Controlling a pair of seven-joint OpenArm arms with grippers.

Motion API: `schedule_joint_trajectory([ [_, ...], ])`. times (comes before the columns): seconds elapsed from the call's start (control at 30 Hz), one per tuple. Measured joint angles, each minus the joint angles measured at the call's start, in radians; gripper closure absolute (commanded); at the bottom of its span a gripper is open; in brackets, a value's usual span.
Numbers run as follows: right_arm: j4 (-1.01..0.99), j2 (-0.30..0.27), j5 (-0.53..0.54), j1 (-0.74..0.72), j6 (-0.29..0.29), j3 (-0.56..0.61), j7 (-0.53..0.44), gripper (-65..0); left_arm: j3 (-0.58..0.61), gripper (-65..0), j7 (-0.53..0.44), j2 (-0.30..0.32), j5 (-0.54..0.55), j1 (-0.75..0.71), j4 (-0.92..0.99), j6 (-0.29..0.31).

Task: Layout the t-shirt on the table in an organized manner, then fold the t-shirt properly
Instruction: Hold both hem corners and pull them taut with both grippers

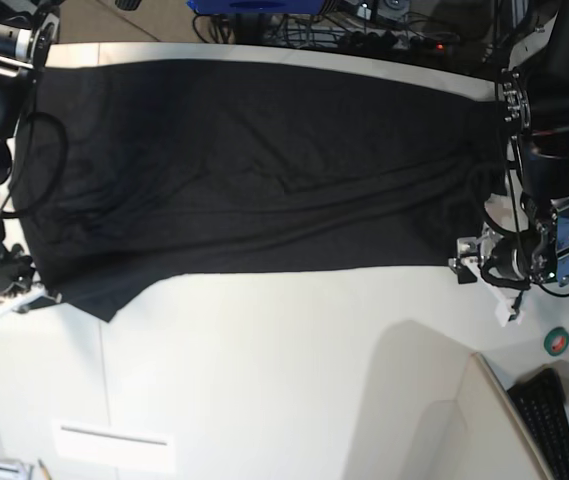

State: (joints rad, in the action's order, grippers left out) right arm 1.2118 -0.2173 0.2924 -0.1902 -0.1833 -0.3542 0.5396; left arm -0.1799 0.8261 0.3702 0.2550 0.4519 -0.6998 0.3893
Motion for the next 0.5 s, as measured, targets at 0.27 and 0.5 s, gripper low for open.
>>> schedule_joint_trajectory([
  [0.27,0.000,0.000,0.000,0.000,0.000,0.000,0.000,0.0,-0.007,-48.5,0.000,-0.003,-0.034,-0.001,0.000,0.000],
  [0.5,0.000,-0.001,0.000,0.000,0.000,0.000,-0.002,0.0,0.002,-48.5,-0.063,-0.009,-0.039,0.010,0.077,-0.006],
])
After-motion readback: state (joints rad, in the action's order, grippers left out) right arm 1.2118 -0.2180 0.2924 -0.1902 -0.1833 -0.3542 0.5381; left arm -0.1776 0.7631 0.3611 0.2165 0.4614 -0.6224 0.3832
